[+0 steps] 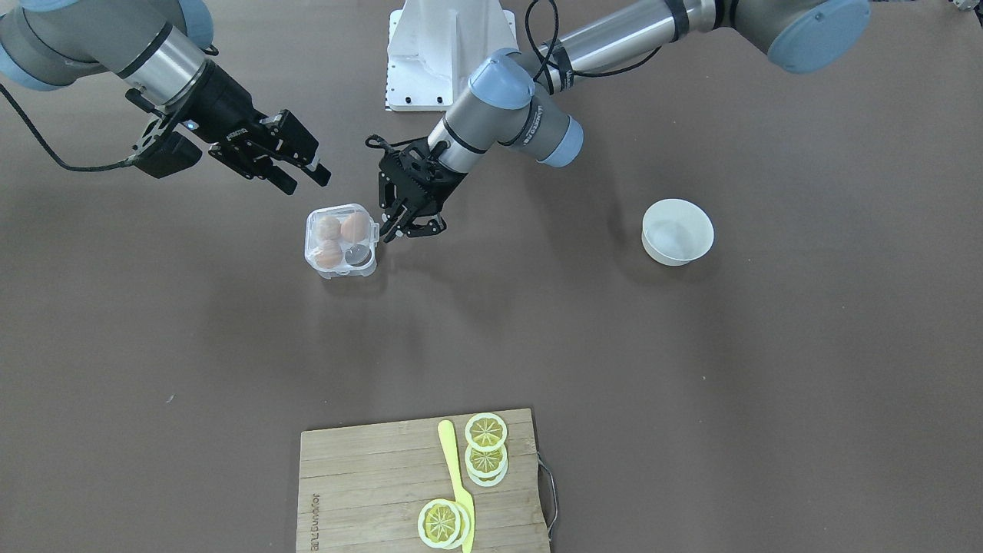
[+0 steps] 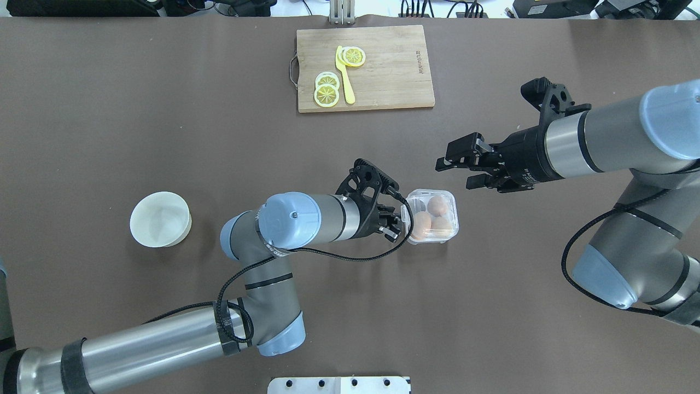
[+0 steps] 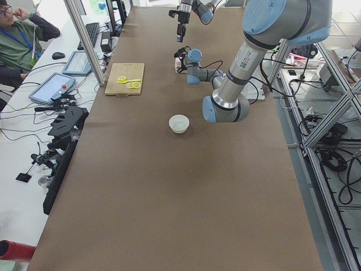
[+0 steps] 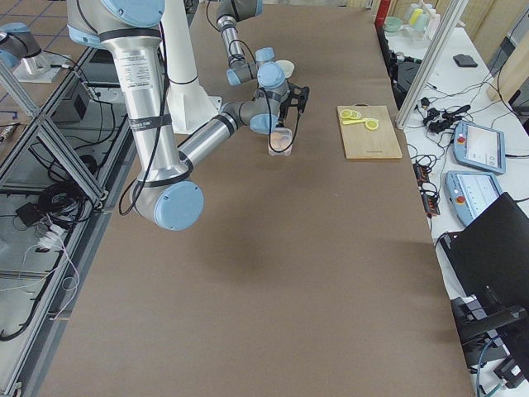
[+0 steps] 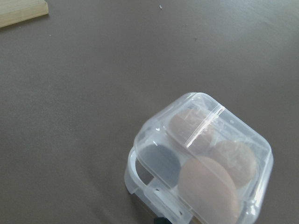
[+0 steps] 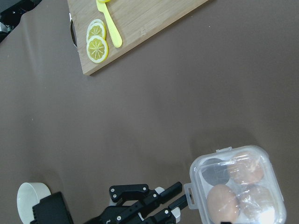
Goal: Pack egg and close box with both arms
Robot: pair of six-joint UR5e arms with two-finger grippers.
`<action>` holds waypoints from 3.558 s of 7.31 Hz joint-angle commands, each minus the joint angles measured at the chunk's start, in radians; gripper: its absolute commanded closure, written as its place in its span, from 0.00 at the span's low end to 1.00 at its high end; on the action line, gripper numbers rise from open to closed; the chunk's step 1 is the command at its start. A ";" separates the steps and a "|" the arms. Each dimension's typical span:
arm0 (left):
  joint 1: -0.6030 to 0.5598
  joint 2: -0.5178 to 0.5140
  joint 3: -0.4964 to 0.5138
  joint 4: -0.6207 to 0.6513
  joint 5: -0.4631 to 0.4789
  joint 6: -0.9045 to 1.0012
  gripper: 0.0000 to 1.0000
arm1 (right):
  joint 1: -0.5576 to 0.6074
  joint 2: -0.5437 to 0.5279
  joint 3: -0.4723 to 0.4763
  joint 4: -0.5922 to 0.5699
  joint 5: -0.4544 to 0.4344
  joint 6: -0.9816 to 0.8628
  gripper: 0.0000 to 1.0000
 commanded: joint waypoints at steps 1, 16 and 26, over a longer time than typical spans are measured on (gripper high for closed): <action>-0.056 0.049 -0.032 0.020 -0.069 0.002 0.02 | 0.011 0.025 0.025 -0.081 0.002 0.000 0.00; -0.773 0.338 -0.541 1.129 -0.542 0.647 0.02 | 0.758 -0.138 -0.206 -0.921 0.146 -1.639 0.00; -1.156 0.748 -0.451 1.105 -0.702 0.997 0.02 | 0.921 -0.379 -0.324 -0.630 0.133 -1.858 0.00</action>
